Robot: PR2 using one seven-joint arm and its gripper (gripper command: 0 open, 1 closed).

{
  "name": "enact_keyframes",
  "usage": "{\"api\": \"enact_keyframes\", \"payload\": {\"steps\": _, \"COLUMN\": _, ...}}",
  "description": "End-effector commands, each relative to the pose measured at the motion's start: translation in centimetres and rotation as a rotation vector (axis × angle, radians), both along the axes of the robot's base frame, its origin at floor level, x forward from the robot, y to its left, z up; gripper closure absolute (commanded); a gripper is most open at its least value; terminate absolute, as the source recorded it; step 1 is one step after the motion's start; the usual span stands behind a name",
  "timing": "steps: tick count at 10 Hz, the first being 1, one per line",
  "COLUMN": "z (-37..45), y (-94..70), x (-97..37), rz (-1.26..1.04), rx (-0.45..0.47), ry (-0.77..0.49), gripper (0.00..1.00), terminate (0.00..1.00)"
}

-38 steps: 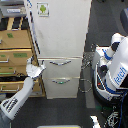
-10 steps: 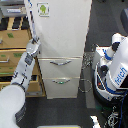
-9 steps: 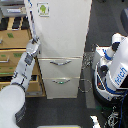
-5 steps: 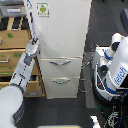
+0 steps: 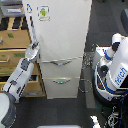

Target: Opening the fridge

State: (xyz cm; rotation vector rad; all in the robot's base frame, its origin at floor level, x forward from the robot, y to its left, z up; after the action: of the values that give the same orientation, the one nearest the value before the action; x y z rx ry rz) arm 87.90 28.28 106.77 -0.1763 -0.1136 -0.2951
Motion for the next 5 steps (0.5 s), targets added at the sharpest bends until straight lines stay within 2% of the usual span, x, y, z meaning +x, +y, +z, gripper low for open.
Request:
{"api": "enact_keyframes", "payload": {"steps": 1, "z": 20.3, "y": -5.9, "x": -52.7, "rz": -0.611, "rx": -0.057, "ry": -0.249, "gripper": 1.00, "terminate": 0.00}}
{"api": "enact_keyframes", "payload": {"steps": 2, "z": 23.6, "y": -6.0, "x": -65.4, "rz": -0.719, "rx": -0.074, "ry": -0.290, "gripper": 1.00, "terminate": 0.00}}
{"api": "enact_keyframes", "payload": {"steps": 3, "z": 26.2, "y": -5.7, "x": -72.4, "rz": -0.773, "rx": -0.125, "ry": -0.341, "gripper": 1.00, "terminate": 0.00}}
{"api": "enact_keyframes", "payload": {"steps": 4, "z": 30.1, "y": -5.8, "x": -83.4, "rz": -0.923, "rx": -0.200, "ry": -0.447, "gripper": 1.00, "terminate": 0.00}}
{"api": "enact_keyframes", "payload": {"steps": 5, "z": 31.4, "y": -7.3, "x": -90.4, "rz": -1.004, "rx": -0.169, "ry": -0.516, "gripper": 1.00, "terminate": 0.00}}
